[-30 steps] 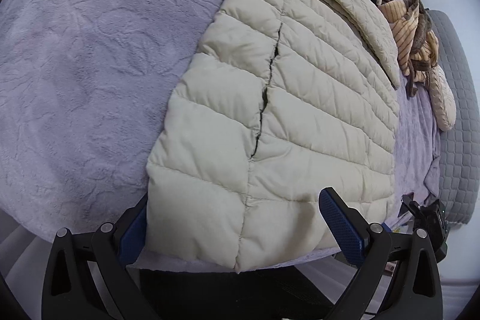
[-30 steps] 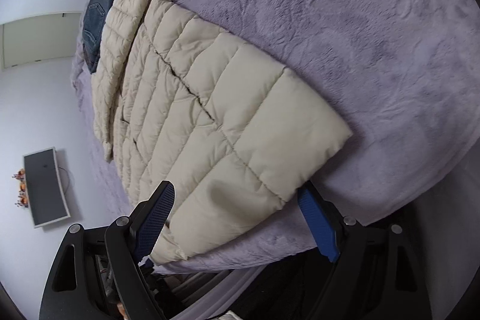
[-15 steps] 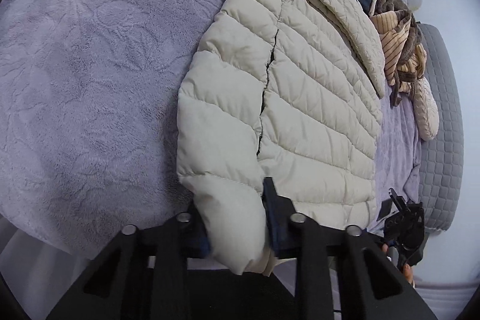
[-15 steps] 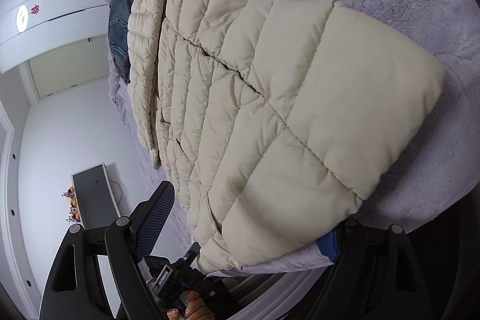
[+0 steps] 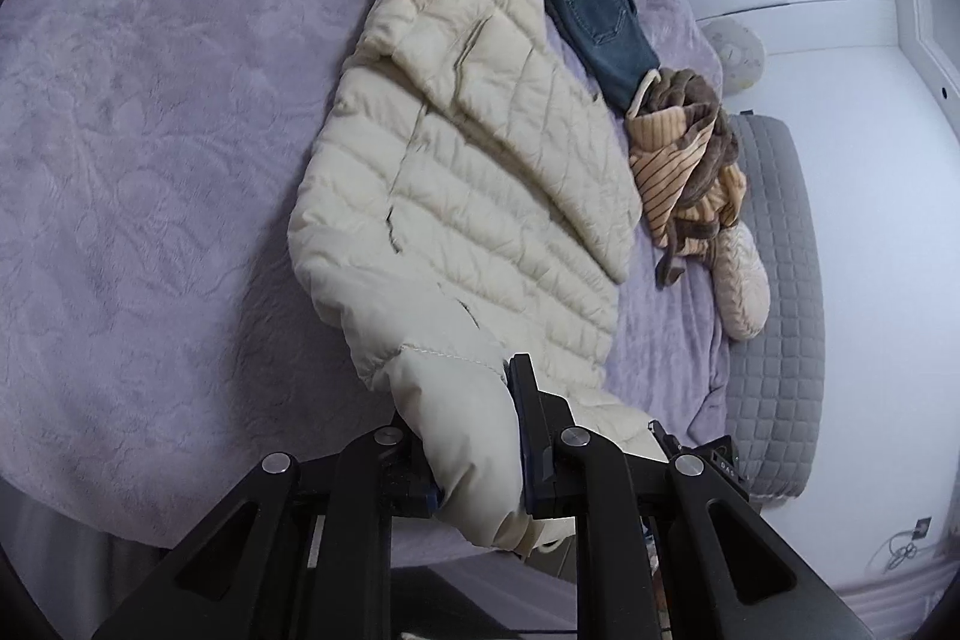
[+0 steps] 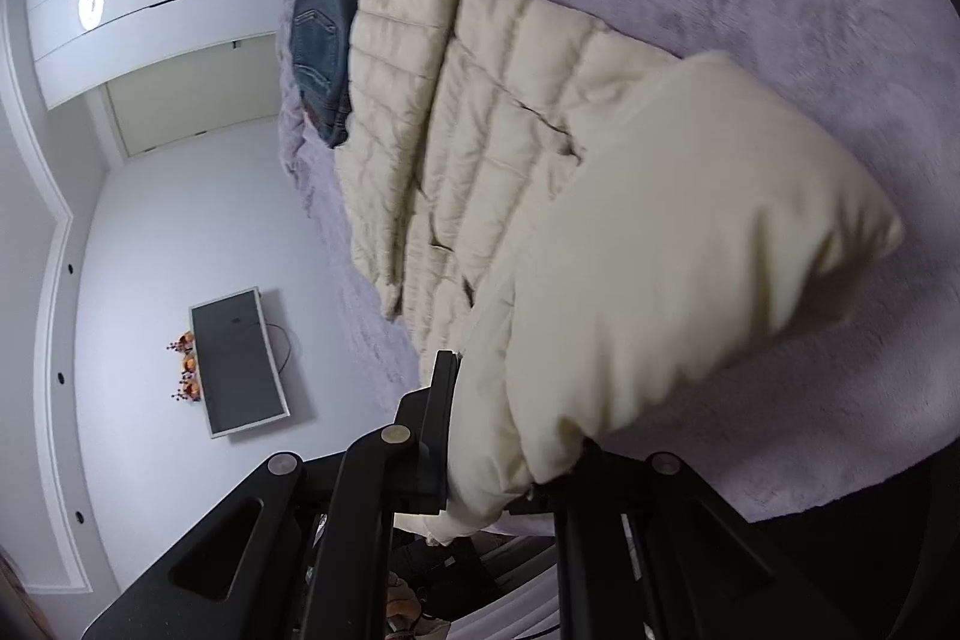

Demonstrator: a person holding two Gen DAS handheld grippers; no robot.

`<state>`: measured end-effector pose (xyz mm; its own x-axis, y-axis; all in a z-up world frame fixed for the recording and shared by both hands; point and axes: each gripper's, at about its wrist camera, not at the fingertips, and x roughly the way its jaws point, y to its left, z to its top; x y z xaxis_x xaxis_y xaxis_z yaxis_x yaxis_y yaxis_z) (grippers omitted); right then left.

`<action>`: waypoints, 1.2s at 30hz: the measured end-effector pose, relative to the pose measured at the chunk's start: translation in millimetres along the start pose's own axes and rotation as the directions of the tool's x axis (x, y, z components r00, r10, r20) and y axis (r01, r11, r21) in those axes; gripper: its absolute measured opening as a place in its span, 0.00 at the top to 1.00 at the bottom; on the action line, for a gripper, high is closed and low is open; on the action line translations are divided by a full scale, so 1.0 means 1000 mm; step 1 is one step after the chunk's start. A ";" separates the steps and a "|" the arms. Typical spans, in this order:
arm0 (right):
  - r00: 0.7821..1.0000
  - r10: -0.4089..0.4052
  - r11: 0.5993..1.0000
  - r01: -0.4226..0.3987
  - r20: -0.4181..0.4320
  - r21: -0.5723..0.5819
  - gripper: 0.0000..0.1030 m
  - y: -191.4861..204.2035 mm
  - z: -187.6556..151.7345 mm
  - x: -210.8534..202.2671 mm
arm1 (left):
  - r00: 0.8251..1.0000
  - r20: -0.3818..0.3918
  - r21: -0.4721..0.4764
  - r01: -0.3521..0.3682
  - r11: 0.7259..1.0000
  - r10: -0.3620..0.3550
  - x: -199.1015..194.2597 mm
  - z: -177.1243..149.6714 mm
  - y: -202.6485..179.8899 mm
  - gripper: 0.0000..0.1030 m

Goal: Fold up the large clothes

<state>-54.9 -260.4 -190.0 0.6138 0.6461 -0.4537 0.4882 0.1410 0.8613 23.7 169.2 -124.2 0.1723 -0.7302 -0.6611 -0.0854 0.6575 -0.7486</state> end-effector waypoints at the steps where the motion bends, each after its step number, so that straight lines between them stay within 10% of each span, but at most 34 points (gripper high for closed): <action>1: 1.000 0.011 1.000 -0.011 -0.005 -0.022 0.88 0.011 0.007 0.000 | 1.000 0.019 0.002 0.010 1.000 -0.010 -0.003 0.008 -0.007 0.81; 20: 0.995 -0.029 0.914 -0.011 -0.092 -0.405 0.88 0.199 0.174 0.087 | 0.967 0.229 0.121 -0.137 0.983 0.107 0.036 0.188 -0.103 0.81; 36: 0.970 -0.241 0.901 0.218 -0.015 -0.375 0.87 0.178 0.249 0.192 | 0.929 0.093 0.183 -0.369 0.911 0.357 0.140 0.266 -0.056 0.76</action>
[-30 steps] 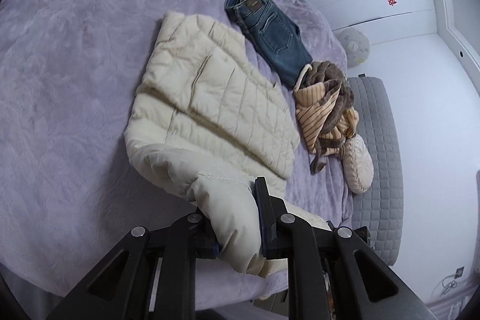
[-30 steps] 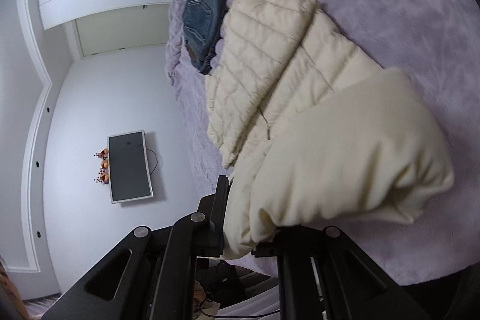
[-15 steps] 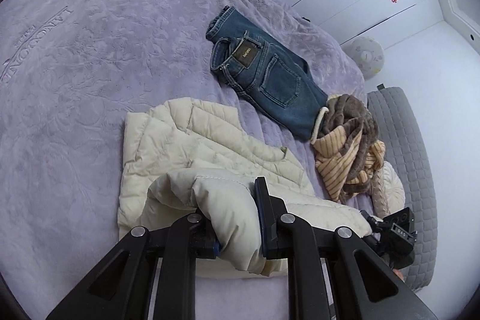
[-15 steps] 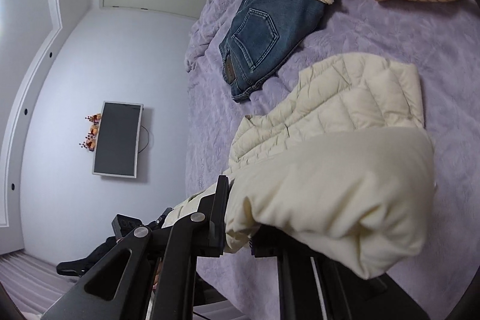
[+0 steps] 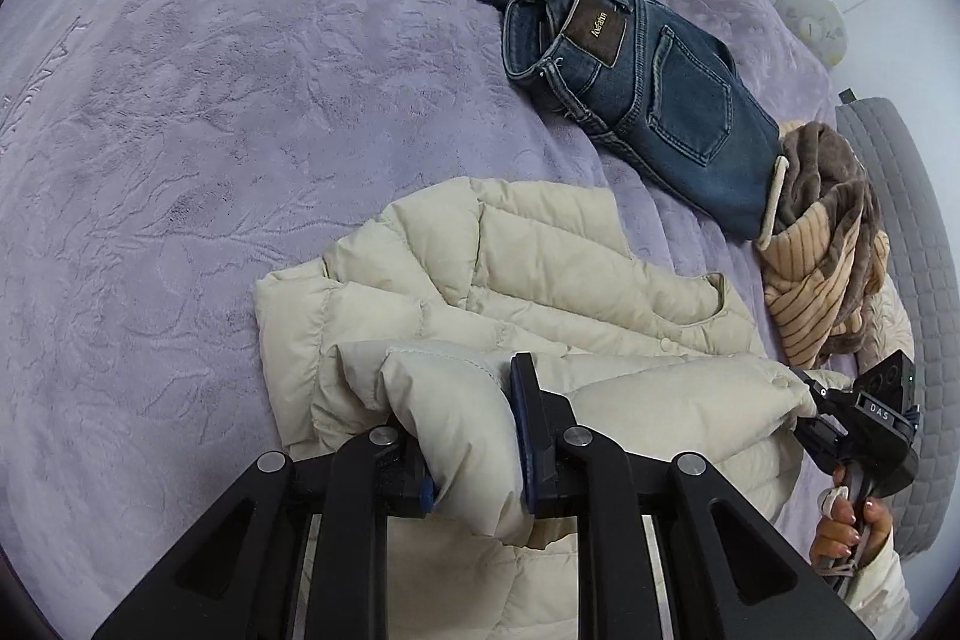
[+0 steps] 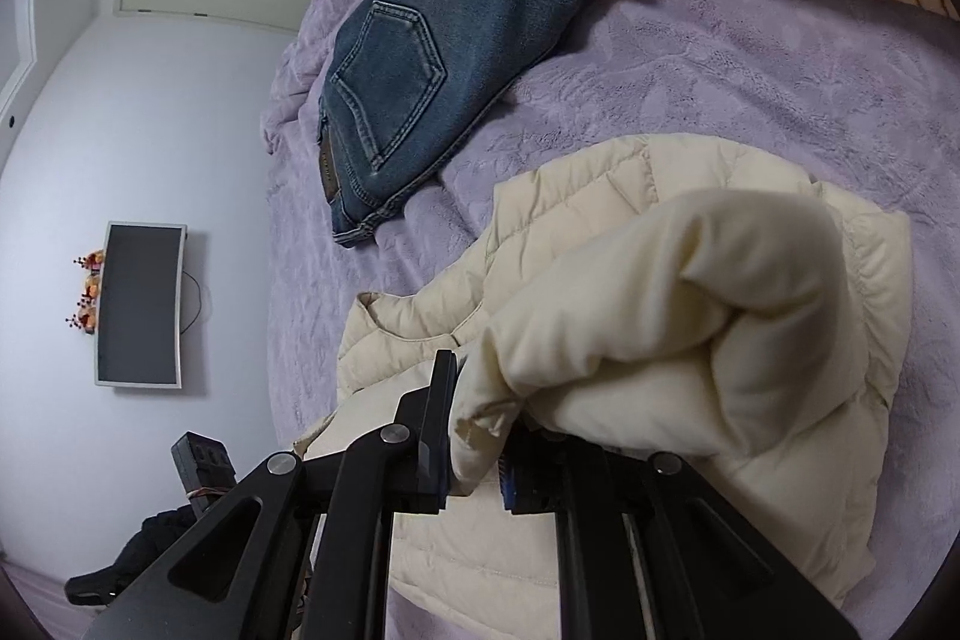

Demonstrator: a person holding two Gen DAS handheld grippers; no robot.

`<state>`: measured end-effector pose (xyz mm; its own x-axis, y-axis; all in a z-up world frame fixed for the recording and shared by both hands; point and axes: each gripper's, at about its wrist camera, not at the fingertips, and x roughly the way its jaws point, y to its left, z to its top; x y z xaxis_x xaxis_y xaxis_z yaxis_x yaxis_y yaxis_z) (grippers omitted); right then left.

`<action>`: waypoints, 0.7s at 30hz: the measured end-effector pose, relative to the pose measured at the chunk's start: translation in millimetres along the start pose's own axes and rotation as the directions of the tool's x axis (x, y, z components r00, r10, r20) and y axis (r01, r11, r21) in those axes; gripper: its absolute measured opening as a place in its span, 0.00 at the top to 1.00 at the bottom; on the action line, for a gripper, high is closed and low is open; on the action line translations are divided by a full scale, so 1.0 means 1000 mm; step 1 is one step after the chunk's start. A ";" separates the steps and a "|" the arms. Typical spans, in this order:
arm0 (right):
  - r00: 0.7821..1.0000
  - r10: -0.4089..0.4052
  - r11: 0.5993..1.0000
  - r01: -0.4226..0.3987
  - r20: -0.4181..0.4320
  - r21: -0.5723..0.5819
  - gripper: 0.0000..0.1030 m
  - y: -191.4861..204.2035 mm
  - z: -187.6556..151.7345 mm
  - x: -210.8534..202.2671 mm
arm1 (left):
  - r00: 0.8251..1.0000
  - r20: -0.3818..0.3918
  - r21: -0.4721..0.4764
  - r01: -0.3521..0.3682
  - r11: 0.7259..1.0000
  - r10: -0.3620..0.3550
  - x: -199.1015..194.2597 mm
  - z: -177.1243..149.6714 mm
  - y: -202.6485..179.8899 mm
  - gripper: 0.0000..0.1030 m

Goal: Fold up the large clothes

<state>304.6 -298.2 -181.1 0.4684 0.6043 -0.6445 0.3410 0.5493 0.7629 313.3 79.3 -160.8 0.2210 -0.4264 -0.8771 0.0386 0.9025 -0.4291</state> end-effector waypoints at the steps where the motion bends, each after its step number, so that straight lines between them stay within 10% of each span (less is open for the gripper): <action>1: 1.000 -0.008 1.000 0.008 -0.001 -0.002 0.87 0.000 0.001 0.001 | 1.000 0.001 0.005 -0.012 1.000 0.012 -0.001 0.001 -0.001 0.75; 7: 0.999 -0.043 0.999 0.043 -0.010 -0.027 0.66 0.006 0.004 0.001 | 0.999 0.038 0.038 -0.037 0.999 0.036 -0.016 0.002 -0.008 0.73; 11: 0.999 -0.048 0.998 0.048 0.012 -0.043 0.40 0.011 0.007 -0.008 | 0.988 0.114 0.075 -0.109 0.991 0.101 -0.030 0.000 -0.016 0.24; 19: 0.992 -0.108 0.987 0.115 0.064 -0.115 0.41 0.016 0.004 -0.036 | 0.961 0.226 0.067 -0.177 0.982 0.158 -0.062 0.004 -0.019 0.26; 21: 0.987 -0.132 0.979 0.145 0.096 -0.141 0.60 0.016 0.002 -0.045 | 0.964 0.237 0.073 -0.141 0.987 0.120 -0.064 0.003 -0.023 0.47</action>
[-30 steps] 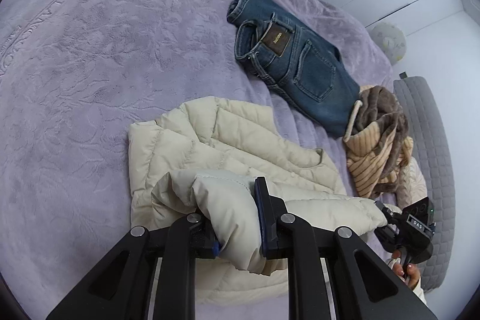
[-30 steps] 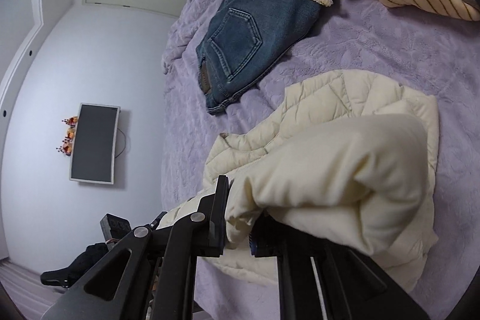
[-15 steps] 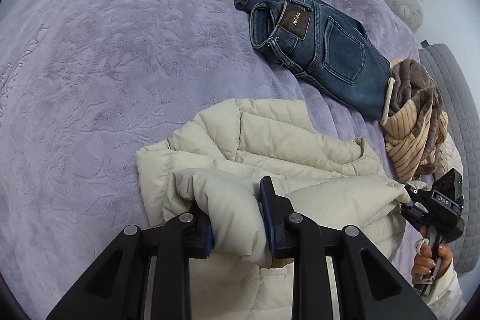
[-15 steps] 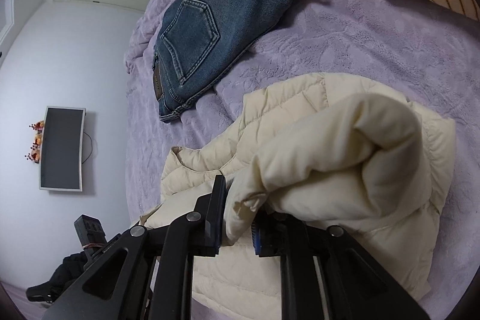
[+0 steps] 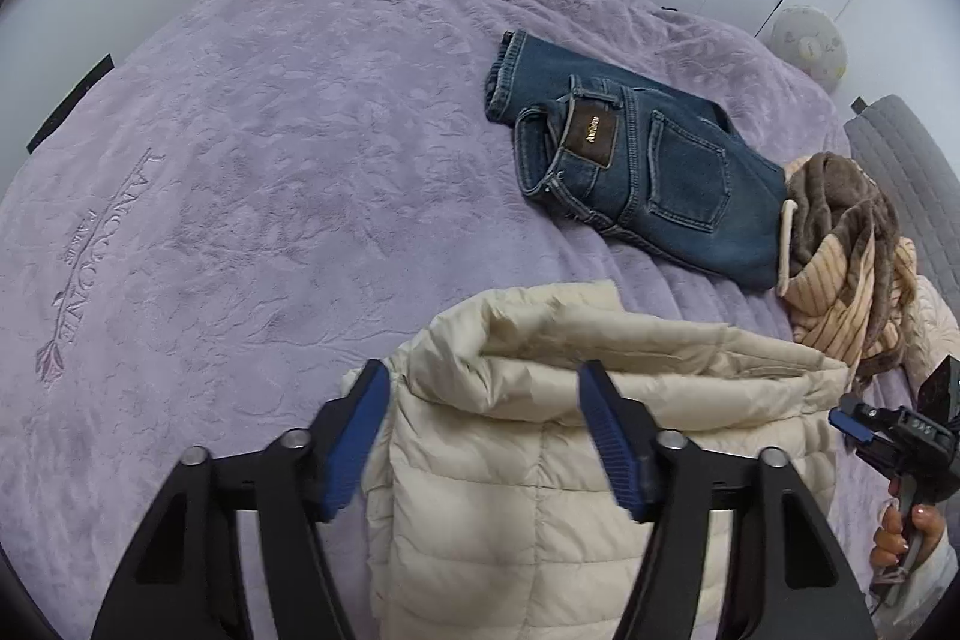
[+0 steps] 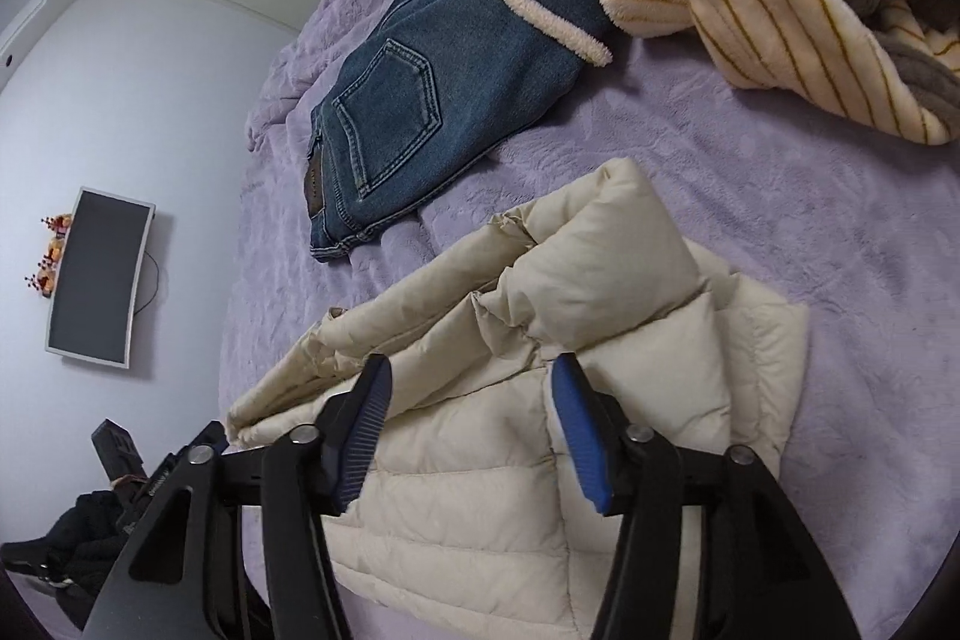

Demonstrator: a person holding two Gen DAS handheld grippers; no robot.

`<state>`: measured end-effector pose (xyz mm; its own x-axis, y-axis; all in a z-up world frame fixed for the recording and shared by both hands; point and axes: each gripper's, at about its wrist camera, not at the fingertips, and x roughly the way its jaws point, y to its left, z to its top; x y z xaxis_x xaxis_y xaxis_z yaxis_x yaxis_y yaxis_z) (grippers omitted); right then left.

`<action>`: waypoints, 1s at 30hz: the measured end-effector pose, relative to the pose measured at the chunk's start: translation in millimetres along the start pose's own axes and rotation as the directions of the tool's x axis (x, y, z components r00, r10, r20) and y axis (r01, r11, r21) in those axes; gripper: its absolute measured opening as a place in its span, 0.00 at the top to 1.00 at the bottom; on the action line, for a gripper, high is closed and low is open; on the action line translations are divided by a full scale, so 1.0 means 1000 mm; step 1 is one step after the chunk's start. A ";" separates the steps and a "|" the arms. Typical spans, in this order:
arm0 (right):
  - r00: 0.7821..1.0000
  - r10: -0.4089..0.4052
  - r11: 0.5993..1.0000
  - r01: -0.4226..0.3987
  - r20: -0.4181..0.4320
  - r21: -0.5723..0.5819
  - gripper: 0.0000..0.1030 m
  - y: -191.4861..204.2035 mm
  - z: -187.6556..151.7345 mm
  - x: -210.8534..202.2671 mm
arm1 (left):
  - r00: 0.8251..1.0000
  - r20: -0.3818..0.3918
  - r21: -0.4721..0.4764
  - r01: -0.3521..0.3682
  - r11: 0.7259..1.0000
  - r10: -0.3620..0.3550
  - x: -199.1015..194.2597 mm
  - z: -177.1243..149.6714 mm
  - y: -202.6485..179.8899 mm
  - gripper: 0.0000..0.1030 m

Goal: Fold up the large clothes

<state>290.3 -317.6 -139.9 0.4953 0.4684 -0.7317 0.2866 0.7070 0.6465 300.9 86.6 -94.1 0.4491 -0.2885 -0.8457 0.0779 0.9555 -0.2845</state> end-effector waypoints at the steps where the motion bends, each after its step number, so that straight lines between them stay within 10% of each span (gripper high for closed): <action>1: 1.000 -0.028 0.999 0.028 0.004 -0.023 0.78 0.000 -0.001 -0.003 | 1.000 -0.001 0.003 0.022 1.000 -0.022 0.001 -0.001 -0.003 0.48; 8: 0.985 -0.169 0.977 0.170 0.018 -0.125 0.81 -0.007 0.013 0.018 | 0.999 -0.019 0.124 -0.048 0.991 0.050 0.063 0.004 -0.039 0.48; 14: 0.964 -0.267 0.956 0.265 -0.002 -0.129 0.85 -0.030 0.024 0.068 | 0.994 -0.090 0.013 -0.058 0.998 0.059 0.127 0.003 -0.015 0.48; 30: 0.964 -0.265 0.963 0.266 0.025 -0.036 0.83 -0.035 0.022 0.056 | 0.986 -0.080 0.078 -0.141 0.987 0.147 0.101 0.009 -0.023 0.46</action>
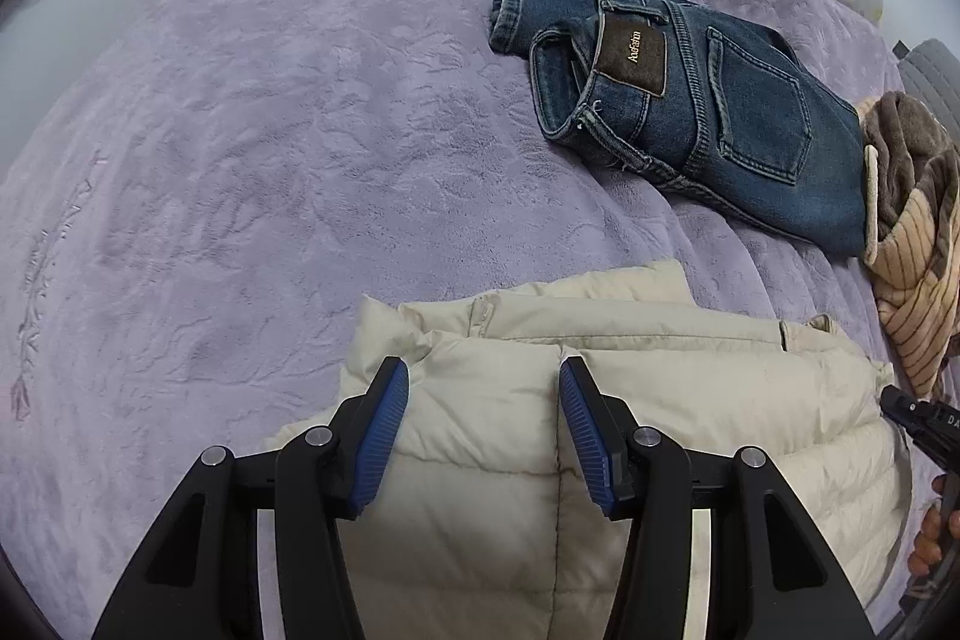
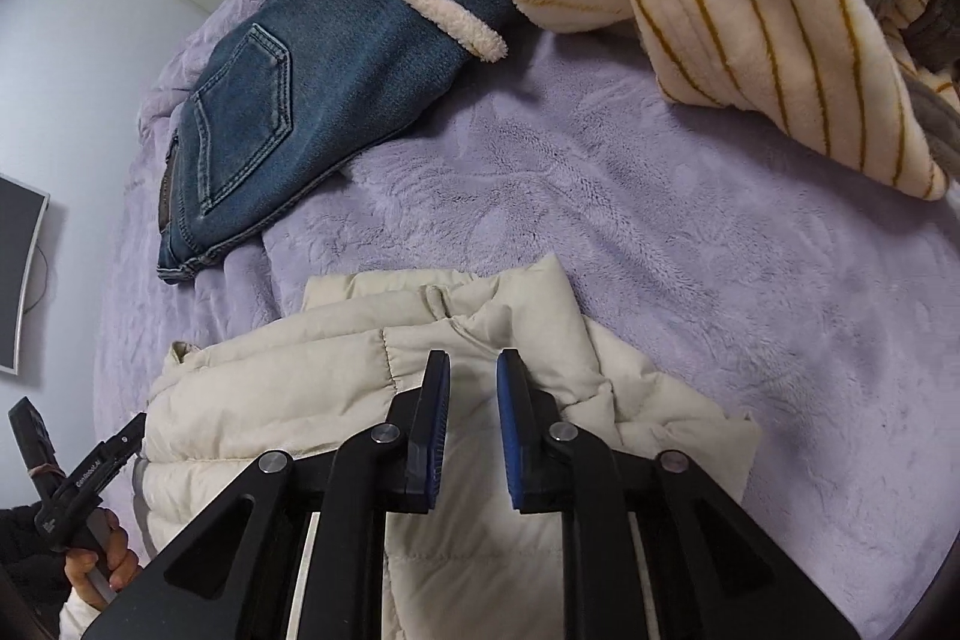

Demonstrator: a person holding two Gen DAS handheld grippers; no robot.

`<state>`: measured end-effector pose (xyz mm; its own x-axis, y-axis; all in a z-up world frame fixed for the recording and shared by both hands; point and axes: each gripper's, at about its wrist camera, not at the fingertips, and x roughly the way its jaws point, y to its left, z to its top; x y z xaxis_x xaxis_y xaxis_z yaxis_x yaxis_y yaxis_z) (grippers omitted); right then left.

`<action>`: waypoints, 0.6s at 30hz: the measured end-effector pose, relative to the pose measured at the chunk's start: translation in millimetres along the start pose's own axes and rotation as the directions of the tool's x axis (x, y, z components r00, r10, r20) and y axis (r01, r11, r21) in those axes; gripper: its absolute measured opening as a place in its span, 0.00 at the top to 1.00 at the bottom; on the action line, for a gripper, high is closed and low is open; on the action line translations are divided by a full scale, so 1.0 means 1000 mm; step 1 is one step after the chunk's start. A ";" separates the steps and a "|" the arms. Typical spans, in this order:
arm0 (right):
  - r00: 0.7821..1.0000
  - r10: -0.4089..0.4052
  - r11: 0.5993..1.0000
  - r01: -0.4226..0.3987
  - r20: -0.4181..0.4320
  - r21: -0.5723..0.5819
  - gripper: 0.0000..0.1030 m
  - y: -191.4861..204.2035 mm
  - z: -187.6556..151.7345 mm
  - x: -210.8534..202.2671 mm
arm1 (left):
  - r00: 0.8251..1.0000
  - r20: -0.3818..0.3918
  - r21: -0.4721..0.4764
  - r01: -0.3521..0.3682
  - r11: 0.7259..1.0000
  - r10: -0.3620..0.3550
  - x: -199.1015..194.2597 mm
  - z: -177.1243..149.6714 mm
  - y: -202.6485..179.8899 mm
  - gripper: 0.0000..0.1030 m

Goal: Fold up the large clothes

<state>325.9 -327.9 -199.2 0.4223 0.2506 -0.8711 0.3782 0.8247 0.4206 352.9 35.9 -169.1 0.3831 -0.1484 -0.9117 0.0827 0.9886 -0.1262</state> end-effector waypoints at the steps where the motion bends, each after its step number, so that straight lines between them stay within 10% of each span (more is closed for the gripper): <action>1: 1.000 -0.001 1.000 0.001 0.003 -0.006 0.82 0.003 -0.001 -0.005 | 1.000 -0.001 0.004 -0.005 1.000 0.005 -0.005 -0.001 0.000 0.40; 3: 1.000 0.004 1.000 -0.004 0.010 -0.011 0.82 0.007 -0.005 -0.016 | 1.000 0.012 0.006 -0.010 1.000 0.010 -0.018 -0.005 0.001 0.20; 9: 1.000 0.021 1.000 -0.021 0.015 -0.013 0.80 0.015 -0.023 -0.046 | 0.999 -0.004 0.031 -0.031 0.999 0.032 -0.044 -0.024 -0.002 0.19; 11: 0.999 0.031 1.000 -0.031 0.010 -0.005 0.68 0.016 -0.030 -0.054 | 0.999 0.007 0.046 -0.052 0.998 0.051 -0.053 -0.031 -0.004 0.00; 18: 0.999 0.048 0.999 -0.048 0.005 0.002 0.38 0.025 -0.061 -0.078 | 0.998 -0.016 0.101 -0.055 0.993 0.056 -0.077 -0.062 -0.012 0.00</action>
<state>252.2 -296.0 -136.7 0.4438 0.2872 -0.8489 0.3592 0.8108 0.4621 264.8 37.2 -121.6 0.3728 -0.0920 -0.9234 0.1537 0.9874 -0.0363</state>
